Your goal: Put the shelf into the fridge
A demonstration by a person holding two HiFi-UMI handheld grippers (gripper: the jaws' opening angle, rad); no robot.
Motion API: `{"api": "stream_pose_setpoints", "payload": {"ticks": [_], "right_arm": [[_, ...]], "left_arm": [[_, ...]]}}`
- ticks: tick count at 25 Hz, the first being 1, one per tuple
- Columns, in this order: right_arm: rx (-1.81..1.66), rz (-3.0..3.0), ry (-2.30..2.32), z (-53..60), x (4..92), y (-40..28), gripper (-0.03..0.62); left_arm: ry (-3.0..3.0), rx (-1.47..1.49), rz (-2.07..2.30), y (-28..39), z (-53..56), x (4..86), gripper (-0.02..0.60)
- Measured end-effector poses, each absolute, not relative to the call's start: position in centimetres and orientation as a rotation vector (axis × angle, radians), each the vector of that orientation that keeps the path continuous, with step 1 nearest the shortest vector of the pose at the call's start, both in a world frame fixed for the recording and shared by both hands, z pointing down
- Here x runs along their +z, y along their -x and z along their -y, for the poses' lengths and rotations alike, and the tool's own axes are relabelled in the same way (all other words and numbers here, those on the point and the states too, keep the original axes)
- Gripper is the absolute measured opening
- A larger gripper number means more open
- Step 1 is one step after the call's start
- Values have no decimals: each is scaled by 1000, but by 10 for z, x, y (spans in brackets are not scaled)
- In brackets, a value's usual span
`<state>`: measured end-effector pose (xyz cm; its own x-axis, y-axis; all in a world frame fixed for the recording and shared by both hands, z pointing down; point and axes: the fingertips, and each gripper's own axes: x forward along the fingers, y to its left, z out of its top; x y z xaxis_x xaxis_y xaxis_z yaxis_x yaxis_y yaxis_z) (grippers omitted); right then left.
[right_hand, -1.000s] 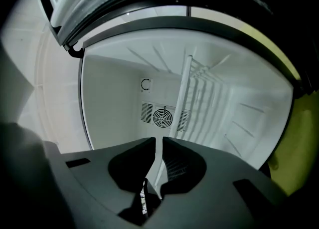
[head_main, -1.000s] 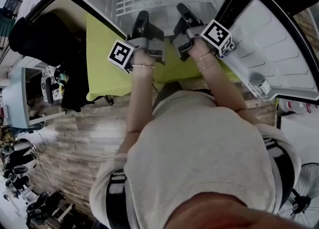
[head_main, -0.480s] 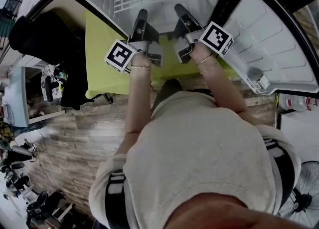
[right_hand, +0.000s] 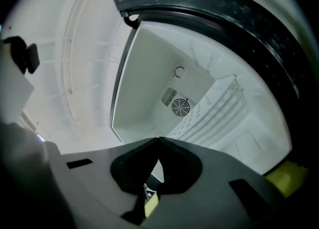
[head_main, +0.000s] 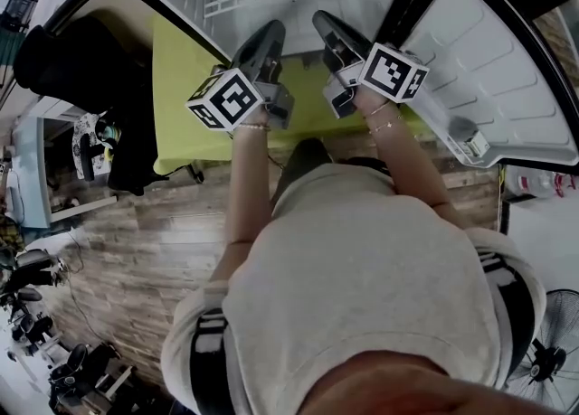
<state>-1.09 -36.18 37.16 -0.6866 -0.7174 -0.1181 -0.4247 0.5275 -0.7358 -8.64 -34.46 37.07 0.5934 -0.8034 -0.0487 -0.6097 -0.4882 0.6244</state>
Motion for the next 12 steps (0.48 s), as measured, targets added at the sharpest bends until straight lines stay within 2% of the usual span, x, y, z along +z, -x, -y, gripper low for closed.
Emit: {"api": "stream_pose_setpoints", "payload": {"ticks": [12], "right_arm": [[-178,-2985,1196,343,372,28,3]], "left_arm": [[-2504,65,1384,75,334,385,9]]}}
